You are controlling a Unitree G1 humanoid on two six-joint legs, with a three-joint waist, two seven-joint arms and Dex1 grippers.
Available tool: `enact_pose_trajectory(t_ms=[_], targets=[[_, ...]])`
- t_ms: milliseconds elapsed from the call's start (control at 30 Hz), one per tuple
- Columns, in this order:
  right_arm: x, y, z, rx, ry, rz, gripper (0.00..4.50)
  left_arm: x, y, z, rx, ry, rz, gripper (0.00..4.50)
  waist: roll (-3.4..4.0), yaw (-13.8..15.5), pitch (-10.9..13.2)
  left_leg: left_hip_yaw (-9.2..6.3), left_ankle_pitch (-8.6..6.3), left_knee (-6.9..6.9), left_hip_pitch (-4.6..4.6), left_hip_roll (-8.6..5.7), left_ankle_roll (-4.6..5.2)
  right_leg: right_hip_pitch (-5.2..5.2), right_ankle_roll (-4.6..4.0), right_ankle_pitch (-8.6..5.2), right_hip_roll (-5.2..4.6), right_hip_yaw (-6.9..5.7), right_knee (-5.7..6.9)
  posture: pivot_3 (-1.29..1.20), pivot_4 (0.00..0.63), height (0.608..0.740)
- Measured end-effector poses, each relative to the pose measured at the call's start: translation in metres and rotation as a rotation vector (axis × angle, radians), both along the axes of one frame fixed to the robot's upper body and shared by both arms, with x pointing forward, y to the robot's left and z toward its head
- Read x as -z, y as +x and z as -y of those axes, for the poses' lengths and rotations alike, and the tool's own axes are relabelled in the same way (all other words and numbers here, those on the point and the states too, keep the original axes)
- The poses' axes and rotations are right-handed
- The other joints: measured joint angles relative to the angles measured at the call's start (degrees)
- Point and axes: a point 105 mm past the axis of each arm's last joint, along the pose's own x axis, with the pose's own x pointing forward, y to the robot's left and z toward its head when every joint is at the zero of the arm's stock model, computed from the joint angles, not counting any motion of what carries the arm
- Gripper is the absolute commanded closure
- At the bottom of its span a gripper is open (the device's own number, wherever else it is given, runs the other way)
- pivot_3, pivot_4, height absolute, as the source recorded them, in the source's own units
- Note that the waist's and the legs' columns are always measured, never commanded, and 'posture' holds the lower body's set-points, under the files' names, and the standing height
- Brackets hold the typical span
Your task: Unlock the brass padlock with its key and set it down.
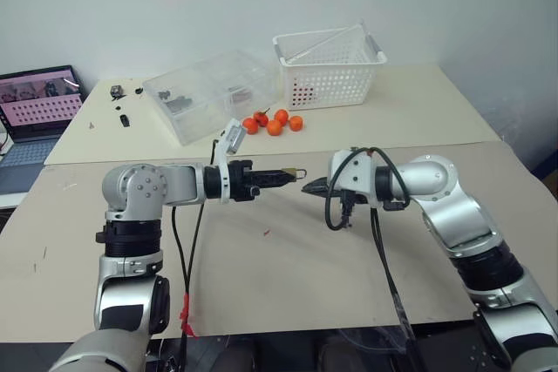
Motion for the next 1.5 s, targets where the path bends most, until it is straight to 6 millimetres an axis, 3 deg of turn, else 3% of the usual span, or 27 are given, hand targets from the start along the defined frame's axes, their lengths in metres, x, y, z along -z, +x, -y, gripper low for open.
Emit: enact_pose_trajectory(t_ms=[233,1100,1500], targets=[[-0.001,-0.001,-0.001,0.013,0.002,0.0,4.48,0.002,0.0,0.005,0.011,-0.003,0.001,4.49,-0.01,0.0,0.0,0.0,0.0,0.0,-0.01,-0.01,-0.01,0.0,0.0,0.0,-0.02,0.02,-0.02,0.0,0.15,0.74],[-0.002,0.036,0.004,0.122,0.003,0.088,4.48,0.008,-0.007,0.011,-0.007,-0.027,-0.029,4.49,-0.01,0.0,0.0,0.02,0.0,0.01,0.0,0.01,-0.03,0.0,-0.06,0.03,0.0,0.03,-0.01,0.0,0.15,0.74],[-0.004,0.052,0.018,0.206,-0.032,0.142,4.48,0.009,-0.007,0.009,-0.02,-0.026,-0.031,4.49,-0.01,0.0,0.0,0.09,-0.02,0.01,0.0,0.0,-0.13,-0.01,-0.07,0.04,0.0,0.04,-0.03,0.0,0.15,0.74]])
